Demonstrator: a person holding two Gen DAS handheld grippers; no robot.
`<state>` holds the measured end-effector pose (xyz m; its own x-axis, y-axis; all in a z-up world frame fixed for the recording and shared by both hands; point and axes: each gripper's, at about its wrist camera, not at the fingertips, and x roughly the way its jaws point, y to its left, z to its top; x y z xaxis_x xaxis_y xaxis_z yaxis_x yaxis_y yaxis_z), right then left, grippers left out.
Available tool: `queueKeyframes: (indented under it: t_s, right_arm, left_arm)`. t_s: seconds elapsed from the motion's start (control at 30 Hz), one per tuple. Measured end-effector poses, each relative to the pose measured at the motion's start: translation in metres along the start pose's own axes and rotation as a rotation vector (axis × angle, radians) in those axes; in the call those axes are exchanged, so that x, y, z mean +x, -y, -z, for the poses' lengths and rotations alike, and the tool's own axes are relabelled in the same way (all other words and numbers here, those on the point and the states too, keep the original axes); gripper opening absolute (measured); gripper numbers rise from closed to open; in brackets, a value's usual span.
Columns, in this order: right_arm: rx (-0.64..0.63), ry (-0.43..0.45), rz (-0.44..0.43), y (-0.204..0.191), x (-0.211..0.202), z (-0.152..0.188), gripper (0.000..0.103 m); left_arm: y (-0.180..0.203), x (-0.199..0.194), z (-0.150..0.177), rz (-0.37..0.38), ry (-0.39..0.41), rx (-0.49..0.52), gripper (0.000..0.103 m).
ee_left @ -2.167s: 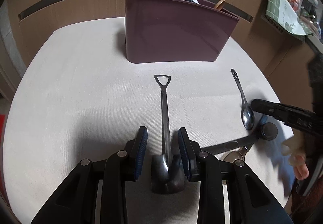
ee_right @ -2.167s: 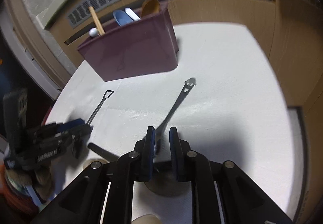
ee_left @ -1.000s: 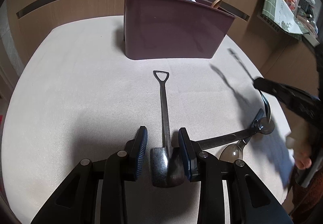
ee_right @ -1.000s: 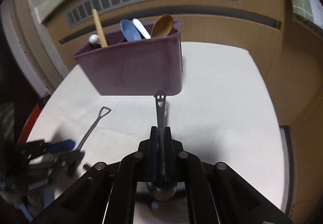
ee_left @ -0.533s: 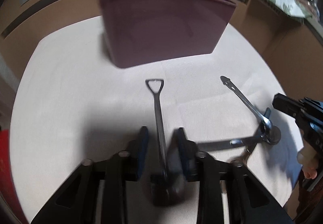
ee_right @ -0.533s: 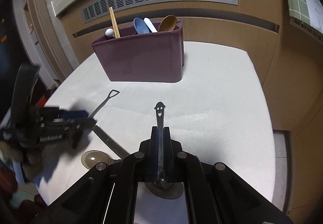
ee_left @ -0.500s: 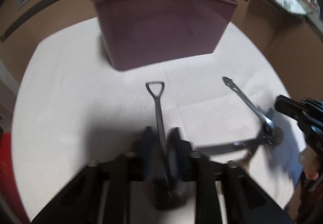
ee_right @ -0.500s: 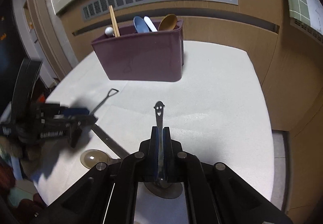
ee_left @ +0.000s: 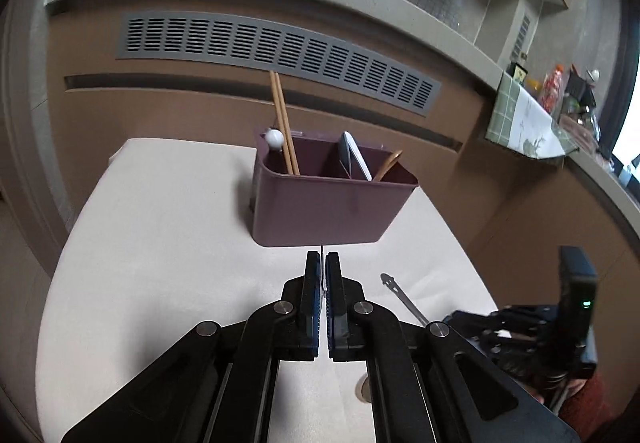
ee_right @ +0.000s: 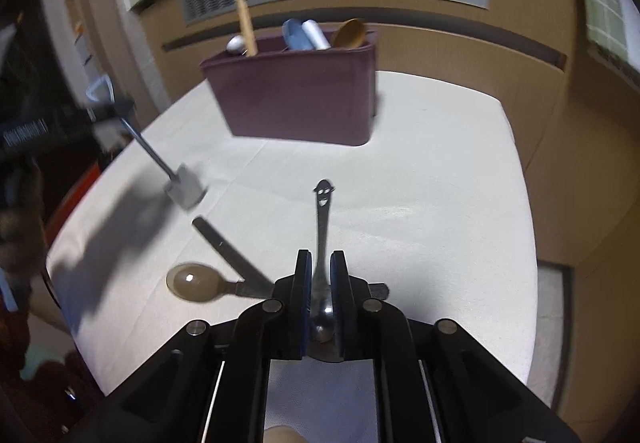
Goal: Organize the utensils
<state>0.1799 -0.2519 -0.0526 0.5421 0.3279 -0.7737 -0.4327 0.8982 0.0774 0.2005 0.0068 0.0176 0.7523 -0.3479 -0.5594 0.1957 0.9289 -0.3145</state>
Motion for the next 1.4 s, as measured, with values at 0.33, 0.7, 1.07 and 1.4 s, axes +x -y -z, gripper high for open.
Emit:
queueKeyframes:
  t_s: [0.33,0.7,1.07,1.4]
  right_arm:
    - [0.021,-0.128,0.07,0.0,0.058,-0.023,0.011]
    - [0.064,0.063,0.064,-0.007,0.007,-0.034,0.006]
    - [0.052,0.179,0.04,-0.016,-0.031,-0.04,0.006]
    - [0.06,0.147,0.039,-0.012,-0.028,-0.027,0.006]
  left_arm:
    - [-0.019,0.004,0.014,0.023,-0.041,-0.052,0.002]
    - [-0.014,-0.016,0.014,0.037,0.002,-0.059,0.001]
    - [-0.005,-0.019,0.013,0.043,-0.027,-0.027,0.001]
    - [-0.013,0.007,0.055,0.106,-0.292,0.064,0.028]
